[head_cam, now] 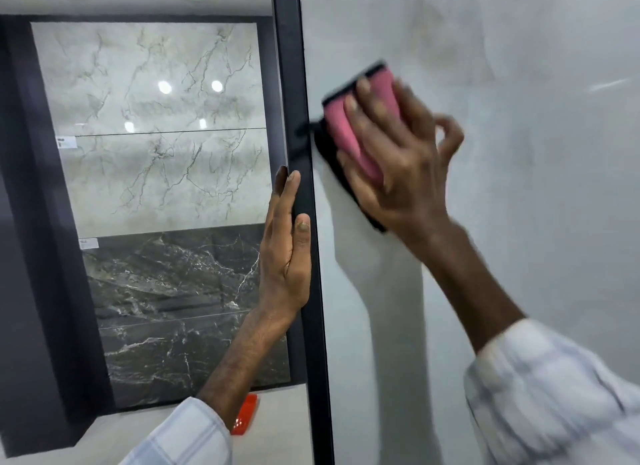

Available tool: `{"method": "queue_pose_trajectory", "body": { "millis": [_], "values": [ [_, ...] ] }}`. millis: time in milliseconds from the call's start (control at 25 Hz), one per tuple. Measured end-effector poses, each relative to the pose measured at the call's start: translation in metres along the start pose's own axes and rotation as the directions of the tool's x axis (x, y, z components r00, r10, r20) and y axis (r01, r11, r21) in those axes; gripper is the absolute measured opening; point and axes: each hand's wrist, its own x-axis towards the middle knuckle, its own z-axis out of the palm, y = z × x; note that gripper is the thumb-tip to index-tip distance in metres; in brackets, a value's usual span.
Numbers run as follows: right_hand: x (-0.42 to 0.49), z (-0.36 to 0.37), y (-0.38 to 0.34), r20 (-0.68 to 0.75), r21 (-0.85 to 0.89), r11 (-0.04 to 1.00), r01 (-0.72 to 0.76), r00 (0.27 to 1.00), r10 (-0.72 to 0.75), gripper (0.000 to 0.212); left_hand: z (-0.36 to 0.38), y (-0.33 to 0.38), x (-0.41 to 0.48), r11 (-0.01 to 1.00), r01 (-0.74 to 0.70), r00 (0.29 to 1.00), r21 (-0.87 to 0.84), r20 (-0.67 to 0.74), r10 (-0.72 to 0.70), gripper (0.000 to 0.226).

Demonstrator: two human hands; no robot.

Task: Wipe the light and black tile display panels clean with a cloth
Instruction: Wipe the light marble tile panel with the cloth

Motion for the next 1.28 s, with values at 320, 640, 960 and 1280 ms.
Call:
{"method": "queue_pose_trajectory", "body": {
  "millis": [320,640,960,1280],
  "values": [
    [-0.113,-0.02,-0.04,0.018,0.026,0.996,-0.082,0.997,0.081,0.045,-0.002,-0.003,-0.007,1.0,-0.002,1.0,0.019,0.012,0.002,0.047],
    [-0.054,-0.015,-0.007,-0.023,-0.001,0.992,-0.126,0.992,0.126,0.047,0.0,-0.003,-0.016,1.0,0.016,1.0,0.0,-0.013,-0.016,0.049],
    [-0.199,-0.04,-0.062,0.09,0.101,0.995,-0.006,0.996,-0.003,0.049,-0.008,-0.015,-0.035,1.0,0.007,0.999,0.022,0.051,-0.008,0.049],
    [-0.175,-0.029,-0.043,0.012,0.004,0.982,-0.187,0.982,0.187,0.056,-0.008,-0.016,-0.05,1.0,0.015,0.997,0.015,0.07,-0.016,0.048]
  ]
}}
